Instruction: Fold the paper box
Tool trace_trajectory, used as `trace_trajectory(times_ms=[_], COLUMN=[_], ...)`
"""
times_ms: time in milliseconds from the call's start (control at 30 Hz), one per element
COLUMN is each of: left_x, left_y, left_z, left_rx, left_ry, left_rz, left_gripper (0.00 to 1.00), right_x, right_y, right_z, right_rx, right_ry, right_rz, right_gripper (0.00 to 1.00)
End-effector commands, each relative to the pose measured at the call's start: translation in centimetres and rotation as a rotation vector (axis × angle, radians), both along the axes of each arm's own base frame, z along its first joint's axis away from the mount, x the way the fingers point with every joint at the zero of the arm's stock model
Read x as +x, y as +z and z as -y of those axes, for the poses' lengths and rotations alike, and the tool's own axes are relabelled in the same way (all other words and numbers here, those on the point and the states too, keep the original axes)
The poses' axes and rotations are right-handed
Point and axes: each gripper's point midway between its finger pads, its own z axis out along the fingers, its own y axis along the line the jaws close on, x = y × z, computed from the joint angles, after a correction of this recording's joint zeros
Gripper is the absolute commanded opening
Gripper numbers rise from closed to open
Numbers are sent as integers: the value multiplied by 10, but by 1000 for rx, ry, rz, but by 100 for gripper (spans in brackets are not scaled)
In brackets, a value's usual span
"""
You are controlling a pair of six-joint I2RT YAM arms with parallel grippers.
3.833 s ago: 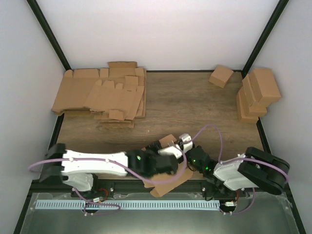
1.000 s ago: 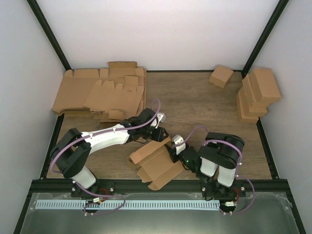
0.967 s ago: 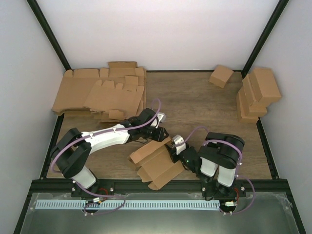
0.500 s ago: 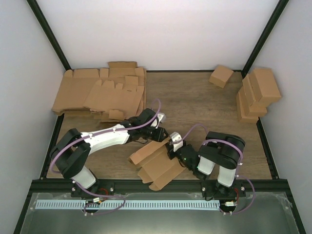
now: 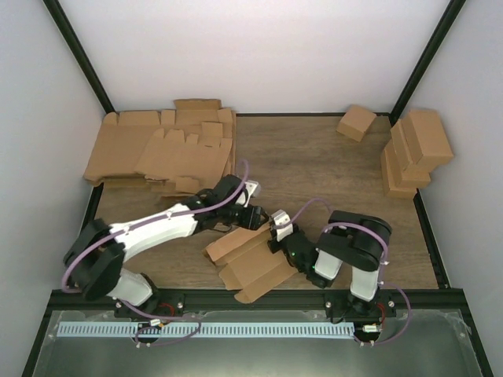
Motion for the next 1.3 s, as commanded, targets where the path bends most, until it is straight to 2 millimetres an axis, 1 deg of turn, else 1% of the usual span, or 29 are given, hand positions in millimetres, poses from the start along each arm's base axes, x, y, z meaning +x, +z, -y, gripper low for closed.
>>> trace_trajectory(times_ms=[0, 67, 133, 233, 267, 367, 433, 500, 567, 600, 633, 733, 800, 867, 1000, 1033, 1133, 1167, 1267], left_x=[3, 3, -1, -13, -17, -30, -38, -47, -57, -62, -67, -82, -88, -91, -88, -86, -81, -79, -77], left_y=[77, 106, 129, 151, 157, 173, 177, 181, 181, 181, 182, 177, 169, 157, 133, 131, 123, 120, 111], left_z=[-17, -31, -46, -70, -76, -100, -121, -134, -140, -141, -141, -131, -123, -116, -109, -106, -101, -100, -94], left_rx=[-76, -78, -84, -114, -132, -216, -266, -311, -344, -371, -398, -464, -487, -498, -470, -466, -440, -431, -411], left_ry=[50, 80, 111, 162, 179, 259, 350, 380, 380, 377, 365, 308, 275, 263, 284, 283, 290, 288, 280], left_rz=[163, 228, 275, 304, 311, 322, 305, 303, 291, 270, 251, 169, 113, 54, -18, -21, -35, -37, -49], left_gripper=[64, 73, 82, 97, 100, 100, 100, 100, 100, 100, 100, 100, 96, 91, 87, 86, 79, 74, 66], right_x=[8, 11, 16, 22, 23, 28, 32, 36, 39, 40, 41, 44, 43, 44, 47, 48, 49, 49, 49], right_y=[20, 26, 31, 43, 49, 68, 79, 83, 84, 86, 83, 81, 85, 90, 94, 94, 93, 92, 89], right_z=[5, 7, 13, 26, 30, 43, 49, 56, 54, 51, 50, 51, 51, 53, 53, 52, 53, 53, 52], right_rx=[44, 56, 84, 180, 219, 314, 371, 426, 456, 468, 492, 556, 600, 639, 650, 647, 656, 657, 659], right_ry=[-67, -96, -144, -178, -182, -210, -241, -295, -305, -299, -311, -354, -356, -362, -374, -374, -387, -386, -384], right_rz=[7, -11, -45, -106, -124, -147, -160, -189, -217, -224, -251, -303, -305, -296, -291, -289, -288, -288, -296], right_gripper=[1, 1, 1, 1, 1, 1, 1, 1, 1, 1, 1, 1, 1, 1, 1, 1, 1, 1, 1])
